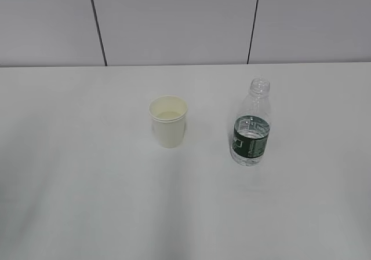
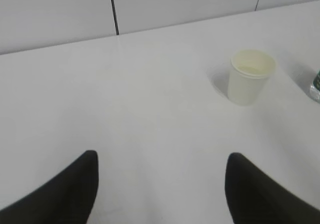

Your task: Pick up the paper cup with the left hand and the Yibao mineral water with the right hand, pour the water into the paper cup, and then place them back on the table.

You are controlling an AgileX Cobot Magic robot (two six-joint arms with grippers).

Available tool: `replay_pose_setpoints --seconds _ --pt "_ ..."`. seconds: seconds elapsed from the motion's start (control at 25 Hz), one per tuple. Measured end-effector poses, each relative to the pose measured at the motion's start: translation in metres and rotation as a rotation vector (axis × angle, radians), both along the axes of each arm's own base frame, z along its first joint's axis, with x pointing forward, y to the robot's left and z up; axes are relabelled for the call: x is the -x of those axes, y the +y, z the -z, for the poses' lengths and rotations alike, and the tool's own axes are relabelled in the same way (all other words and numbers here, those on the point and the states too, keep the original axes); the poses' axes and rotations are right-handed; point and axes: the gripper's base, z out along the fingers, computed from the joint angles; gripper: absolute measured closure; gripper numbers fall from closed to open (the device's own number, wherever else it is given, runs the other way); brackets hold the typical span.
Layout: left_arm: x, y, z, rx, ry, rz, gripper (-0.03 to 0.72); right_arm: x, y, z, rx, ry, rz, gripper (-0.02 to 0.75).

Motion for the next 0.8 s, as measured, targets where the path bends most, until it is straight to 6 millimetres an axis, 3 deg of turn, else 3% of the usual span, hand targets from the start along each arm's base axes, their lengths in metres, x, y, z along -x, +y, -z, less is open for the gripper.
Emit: replay_pose_setpoints --seconds 0.24,0.8 --pt "0.029 0.007 0.006 -0.02 0.064 0.003 0.208 0.0 0.0 0.0 0.0 0.0 0.0 0.146" --pt "0.082 0.019 -0.014 0.005 0.08 0.025 0.221 0.0 0.0 0.0 0.0 0.0 0.0 0.146"
